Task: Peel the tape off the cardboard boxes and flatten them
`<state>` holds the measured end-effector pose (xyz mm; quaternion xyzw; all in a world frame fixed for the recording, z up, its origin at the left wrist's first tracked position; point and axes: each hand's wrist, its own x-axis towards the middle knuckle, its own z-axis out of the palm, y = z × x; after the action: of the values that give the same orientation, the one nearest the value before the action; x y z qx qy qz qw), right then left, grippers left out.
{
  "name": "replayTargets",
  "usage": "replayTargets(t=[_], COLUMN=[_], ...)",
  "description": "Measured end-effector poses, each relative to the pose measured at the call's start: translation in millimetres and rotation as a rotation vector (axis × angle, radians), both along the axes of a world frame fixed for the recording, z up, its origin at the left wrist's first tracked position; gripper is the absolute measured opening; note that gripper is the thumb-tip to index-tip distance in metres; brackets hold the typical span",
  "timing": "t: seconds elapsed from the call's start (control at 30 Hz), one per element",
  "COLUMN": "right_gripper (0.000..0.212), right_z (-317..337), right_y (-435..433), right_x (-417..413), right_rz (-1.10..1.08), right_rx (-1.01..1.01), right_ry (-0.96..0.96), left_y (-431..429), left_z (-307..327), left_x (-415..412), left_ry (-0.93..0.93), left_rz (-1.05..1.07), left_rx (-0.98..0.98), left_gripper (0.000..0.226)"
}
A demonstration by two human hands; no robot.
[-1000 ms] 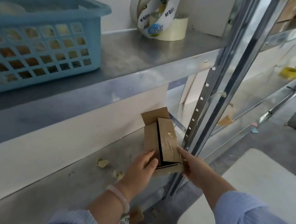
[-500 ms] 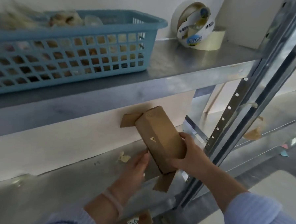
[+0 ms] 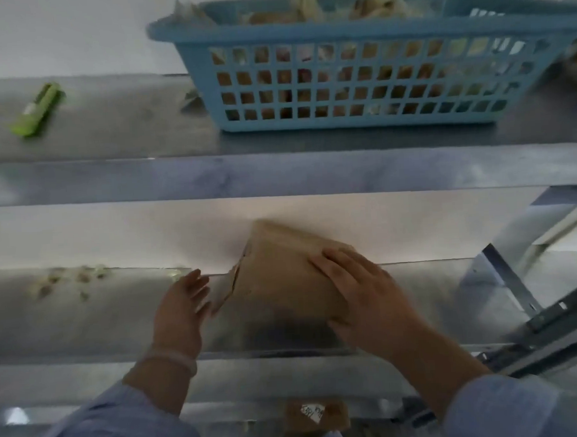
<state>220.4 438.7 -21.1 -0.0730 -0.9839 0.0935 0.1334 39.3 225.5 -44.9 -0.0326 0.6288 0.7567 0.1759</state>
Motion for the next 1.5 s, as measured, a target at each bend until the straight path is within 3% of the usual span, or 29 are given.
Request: replayTargets(t=[0.1,0.2,0.3,0.4,0.53,0.7,0.83,1.0,1.3,1.4,1.5], right_gripper=[0.102,0.103,0.094,0.085,0.057,0.064,0.057,0.057,0.058,0.058,0.057], right_z=[-13,-32,-54,-65,-63,-85,-96,-94,-100,-102,-102], right_y=[-10,-25,-38,-47,-50,-51,-54,-57,-59,-58,-58], right_x=[-24,-41,-47,-52,-67,-72,-72,-79,-79,-78,-78], right_rz=[0.016,0.013,0.012,0.03,-0.015,0.04,0.012,-0.027,-0.046,-0.049,-0.058], right_rx=[0.099,0.161,0.189,0.164,0.098,0.16,0.138,0.144,0.153,0.152,0.145], right_ry=[-0.052,-0.095,-0.083,-0.079,-0.029,-0.149,-0.131,-0.138,-0.124,-0.105,-0.104], left_y=[-16,-21,-23,-34,-39,-33,-38,-35,-25,-26,-35], left_z=[-8,-13,-20,-28,-33,-51,-61,-66,-76,-67,-46], left_x=[-11,3,16,10,-2,3,3,2,-8,-16,-27], left_ry=[0.019,0.062,0.059,0.118,0.22,0.229,0.172,0.149,0.001,-0.135,-0.343], left_rz=[0.073,-0.123,-0.249,-0.242,-0.343,-0.433,-0.33,-0.261,-0.295,-0.402,-0.45], left_rx=[-0.09,-0.192,-0.305,-0.393,-0.577,-0.808,-0.707,-0.687,-0.585,-0.506,-0.277], left_gripper=[0.025,0.025,0.02,0.017,0.012,0.016,0.004,0.009,0.01,0.014,0.013])
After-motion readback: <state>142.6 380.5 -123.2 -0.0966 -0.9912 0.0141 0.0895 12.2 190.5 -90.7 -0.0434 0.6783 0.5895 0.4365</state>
